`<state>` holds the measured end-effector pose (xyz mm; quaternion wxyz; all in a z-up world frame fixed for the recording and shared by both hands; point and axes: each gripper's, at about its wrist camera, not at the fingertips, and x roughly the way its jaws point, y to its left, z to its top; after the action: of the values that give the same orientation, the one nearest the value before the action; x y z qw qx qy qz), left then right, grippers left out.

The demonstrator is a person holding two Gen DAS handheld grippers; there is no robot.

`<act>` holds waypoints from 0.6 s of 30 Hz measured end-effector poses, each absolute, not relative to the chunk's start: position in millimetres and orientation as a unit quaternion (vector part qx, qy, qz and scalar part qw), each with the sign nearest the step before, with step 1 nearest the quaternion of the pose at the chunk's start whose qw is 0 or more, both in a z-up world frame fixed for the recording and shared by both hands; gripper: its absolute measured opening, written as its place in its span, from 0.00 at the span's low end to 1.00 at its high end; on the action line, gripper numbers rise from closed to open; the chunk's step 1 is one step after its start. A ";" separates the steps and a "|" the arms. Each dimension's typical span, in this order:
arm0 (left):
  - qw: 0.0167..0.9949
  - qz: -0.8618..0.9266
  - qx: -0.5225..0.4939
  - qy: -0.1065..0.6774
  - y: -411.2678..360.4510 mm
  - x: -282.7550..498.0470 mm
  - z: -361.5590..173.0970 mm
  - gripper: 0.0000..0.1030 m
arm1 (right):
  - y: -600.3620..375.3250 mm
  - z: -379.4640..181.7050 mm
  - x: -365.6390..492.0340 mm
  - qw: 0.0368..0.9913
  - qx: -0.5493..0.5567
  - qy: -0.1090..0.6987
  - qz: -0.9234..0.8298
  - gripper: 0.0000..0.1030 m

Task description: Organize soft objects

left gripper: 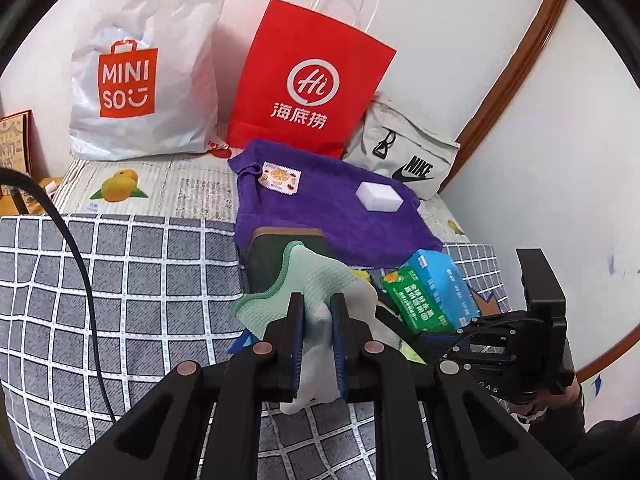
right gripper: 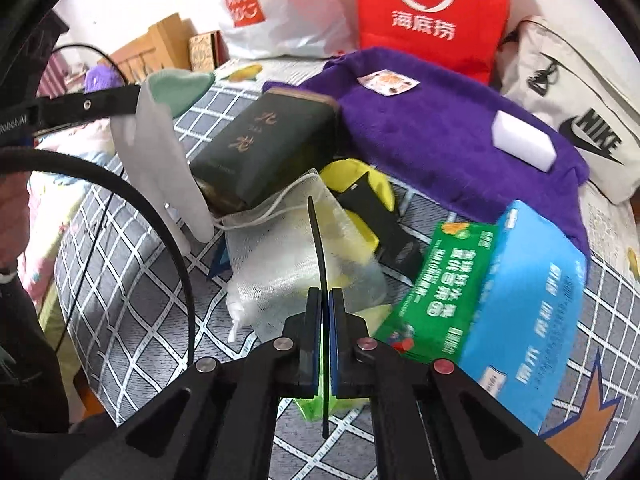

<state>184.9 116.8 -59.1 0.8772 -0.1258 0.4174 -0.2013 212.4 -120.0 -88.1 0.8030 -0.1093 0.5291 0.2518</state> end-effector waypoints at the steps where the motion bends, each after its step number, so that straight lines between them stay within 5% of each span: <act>1: 0.877 -0.204 -0.126 0.417 115.8 185.5 -58.3 0.13 | -123.1 -86.0 211.3 0.805 -0.103 0.527 0.252 0.03; 18: 0.868 -0.190 -0.123 0.442 106.3 189.3 -64.8 0.13 | -124.8 -104.2 217.6 0.807 -0.086 0.519 0.266 0.03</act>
<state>189.3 106.3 -64.8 0.8680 -0.1231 0.4419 -0.1902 217.6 -124.8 -104.2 0.8074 -0.0861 0.5195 0.2660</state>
